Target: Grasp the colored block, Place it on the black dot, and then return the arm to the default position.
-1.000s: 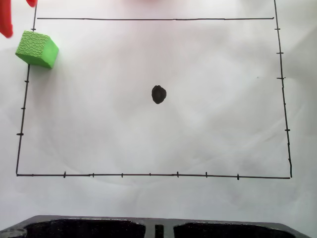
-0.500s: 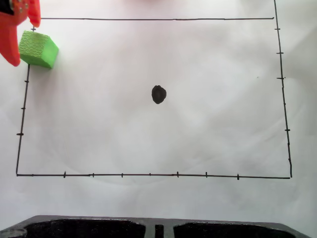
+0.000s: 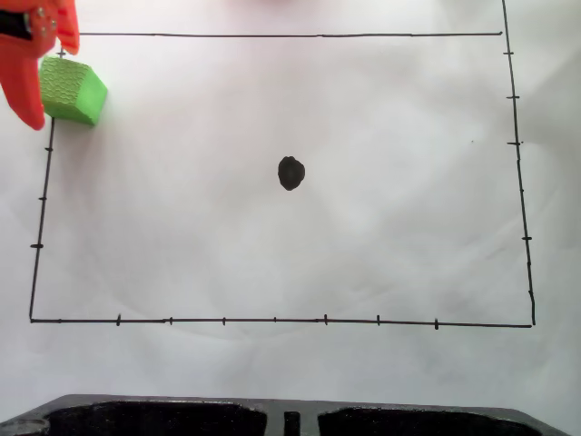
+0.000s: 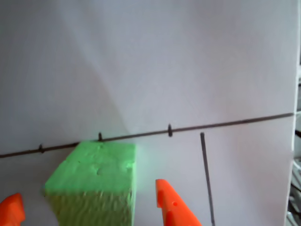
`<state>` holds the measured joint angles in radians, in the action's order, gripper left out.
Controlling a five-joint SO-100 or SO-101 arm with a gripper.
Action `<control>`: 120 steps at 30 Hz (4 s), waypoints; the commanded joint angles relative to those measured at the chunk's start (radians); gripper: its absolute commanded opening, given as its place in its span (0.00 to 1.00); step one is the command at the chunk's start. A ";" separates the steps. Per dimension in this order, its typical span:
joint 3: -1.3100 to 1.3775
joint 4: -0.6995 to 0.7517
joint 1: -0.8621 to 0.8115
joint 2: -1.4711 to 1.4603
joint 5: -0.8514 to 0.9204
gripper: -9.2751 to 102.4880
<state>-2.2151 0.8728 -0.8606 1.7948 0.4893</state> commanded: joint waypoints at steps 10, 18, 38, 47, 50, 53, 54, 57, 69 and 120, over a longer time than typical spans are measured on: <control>0.072 -0.029 0.035 -0.046 -0.011 0.41; 0.072 -0.040 0.038 -0.064 -0.002 0.30; 0.147 0.046 0.098 -0.018 -0.097 0.20; 0.255 0.184 0.291 -0.012 -0.252 0.19; 0.255 0.192 0.399 -0.012 -0.307 0.18; 0.256 0.207 0.523 -0.011 -0.364 0.17; 0.256 0.209 0.558 -0.011 -0.383 0.17; 0.268 0.233 0.658 -0.023 -0.425 0.16; 0.268 0.213 0.916 -0.094 -0.479 0.16; 0.247 0.489 0.873 0.279 -0.387 0.48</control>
<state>-1.9850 1.3392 0.0383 1.9420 0.0675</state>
